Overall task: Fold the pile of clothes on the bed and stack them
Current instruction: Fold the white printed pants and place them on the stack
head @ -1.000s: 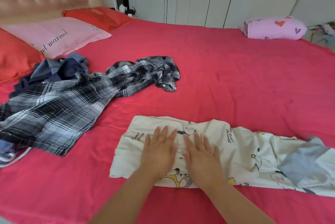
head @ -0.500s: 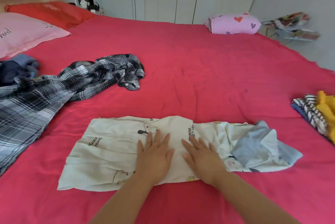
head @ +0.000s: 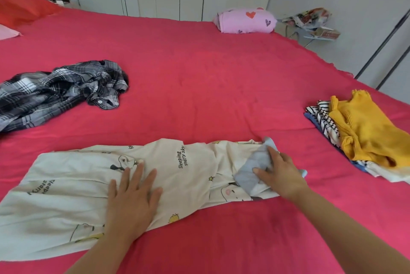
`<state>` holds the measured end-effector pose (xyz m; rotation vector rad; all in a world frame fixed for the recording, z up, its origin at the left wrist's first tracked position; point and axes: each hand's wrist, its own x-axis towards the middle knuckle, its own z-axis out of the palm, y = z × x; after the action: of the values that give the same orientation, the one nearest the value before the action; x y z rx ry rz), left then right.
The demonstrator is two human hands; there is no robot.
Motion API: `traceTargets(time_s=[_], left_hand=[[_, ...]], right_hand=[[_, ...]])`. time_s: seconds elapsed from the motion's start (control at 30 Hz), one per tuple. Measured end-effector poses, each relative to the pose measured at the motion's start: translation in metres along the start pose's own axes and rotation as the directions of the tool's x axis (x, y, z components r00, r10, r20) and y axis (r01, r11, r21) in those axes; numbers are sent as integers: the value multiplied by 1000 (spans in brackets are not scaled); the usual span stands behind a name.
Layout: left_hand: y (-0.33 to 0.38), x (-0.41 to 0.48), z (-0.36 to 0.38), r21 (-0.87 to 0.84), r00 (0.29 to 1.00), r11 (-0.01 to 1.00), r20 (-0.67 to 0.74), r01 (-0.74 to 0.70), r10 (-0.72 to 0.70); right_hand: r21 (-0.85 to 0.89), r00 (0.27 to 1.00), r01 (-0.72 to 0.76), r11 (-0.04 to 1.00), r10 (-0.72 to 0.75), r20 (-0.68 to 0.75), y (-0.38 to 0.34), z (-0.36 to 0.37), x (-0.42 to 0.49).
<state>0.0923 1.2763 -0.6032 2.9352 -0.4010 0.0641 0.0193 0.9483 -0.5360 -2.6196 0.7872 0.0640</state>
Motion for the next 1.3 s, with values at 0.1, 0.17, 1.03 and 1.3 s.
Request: traceTargets(time_s=[0.1,0.17,1.03,1.3], left_hand=[[0,1,0,0,1000,1000,0,2,-2],[0,0,-1,-5,1000,1000,-3,2,-2],[3,-1,-4,3,1000,1000,19,12,-12],[2,-1,-5,-5,1000,1000,28,9,-9]], right_hand=[[82,998,30,996,-25,-64,6,1,2],[73,988,92,993,-82,-131,7,0,4],[-95,997,-40,995,34,-67,34,-34,6],[-114,963,45,992,-73,-259,47,-51,-1]])
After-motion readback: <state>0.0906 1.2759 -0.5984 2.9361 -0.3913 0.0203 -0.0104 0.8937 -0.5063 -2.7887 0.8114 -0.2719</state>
